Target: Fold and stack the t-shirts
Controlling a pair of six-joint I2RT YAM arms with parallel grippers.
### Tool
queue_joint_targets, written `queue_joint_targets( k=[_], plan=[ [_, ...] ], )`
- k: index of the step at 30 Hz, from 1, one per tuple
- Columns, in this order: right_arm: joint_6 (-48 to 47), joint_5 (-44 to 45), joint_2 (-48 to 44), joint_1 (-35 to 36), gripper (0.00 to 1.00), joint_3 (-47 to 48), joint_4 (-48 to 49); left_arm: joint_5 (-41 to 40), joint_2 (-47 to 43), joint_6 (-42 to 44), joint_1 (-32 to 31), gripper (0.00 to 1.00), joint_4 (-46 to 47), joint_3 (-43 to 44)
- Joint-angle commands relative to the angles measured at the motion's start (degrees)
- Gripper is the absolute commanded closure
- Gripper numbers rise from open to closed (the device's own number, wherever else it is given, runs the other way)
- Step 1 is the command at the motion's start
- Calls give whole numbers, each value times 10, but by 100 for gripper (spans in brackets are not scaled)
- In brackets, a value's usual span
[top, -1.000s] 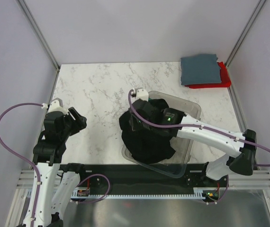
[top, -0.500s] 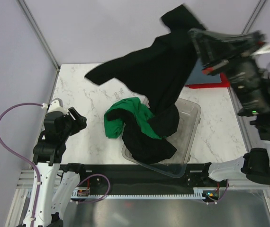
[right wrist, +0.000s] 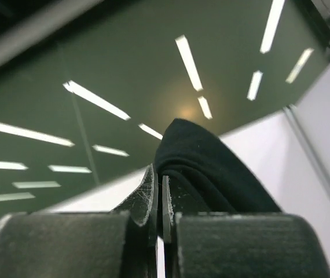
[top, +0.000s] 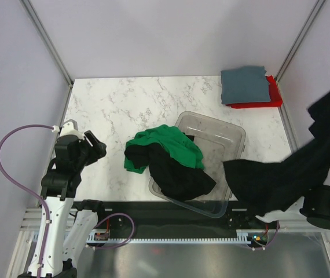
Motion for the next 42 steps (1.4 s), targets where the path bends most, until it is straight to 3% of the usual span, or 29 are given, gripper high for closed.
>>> queue_joint_targets(
  k=[1, 5, 9, 12, 13, 15, 16, 18, 22, 23, 25, 26, 29, 33, 34, 37, 38, 41, 42],
  plan=[
    [-157, 109, -59, 2, 100, -177, 102, -11, 3, -14, 5, 32, 8, -3],
    [-160, 235, -187, 3, 100, -440, 186, -9, 6, -15, 5, 32, 8, -4],
    [-129, 388, -269, 3, 100, -579, 153, 125, 63, 17, 3, 32, 40, -10],
    [-66, 455, -285, 3, 100, -662, 68, 169, 138, -6, 0, 28, 66, -18],
    [-24, 469, -286, 2, 100, -671, -61, 171, 159, -13, -1, 27, 71, -26],
    [81, 490, -269, 3, 100, -677, -167, 173, 236, -29, -6, 26, 76, -23],
    [115, 506, -261, 3, 100, -677, -264, 172, 260, -30, -9, 26, 88, -17],
    [204, 513, -254, 3, 100, -671, -350, 166, 310, -35, -27, 25, 101, -8],
    [416, 450, -253, -5, 100, -662, -501, 136, 449, -38, -68, 23, 132, 22],
    [425, 381, -252, -7, 100, -666, -512, 134, 472, -45, -74, 24, 141, 26],
    [372, 276, -240, -9, 99, -689, -520, 132, 539, -53, -94, 24, 155, 34],
    [358, 173, -230, -9, 98, -690, -536, 123, 562, -56, -104, 24, 163, 39],
    [365, 103, -172, -10, 100, -663, -609, 92, 621, -67, -129, 25, 176, 50],
    [344, -168, -113, -100, 100, -662, -646, 86, 651, -77, -132, 32, 194, 53],
    [342, -198, -101, -113, 100, -666, -663, 85, 652, -78, -132, 34, 194, 58],
    [382, -162, -81, -152, 100, -684, -633, 80, 653, -73, -132, 56, 196, 67],
    [382, -176, -92, -172, 100, -693, -615, 80, 653, -70, -132, 75, 196, 67],
    [435, -169, -141, -255, 100, -706, -556, 80, 636, -56, -132, 98, 194, 73],
    [449, -150, -150, -294, 100, -699, -556, 77, 609, -54, -132, 98, 190, 74]
  ],
)
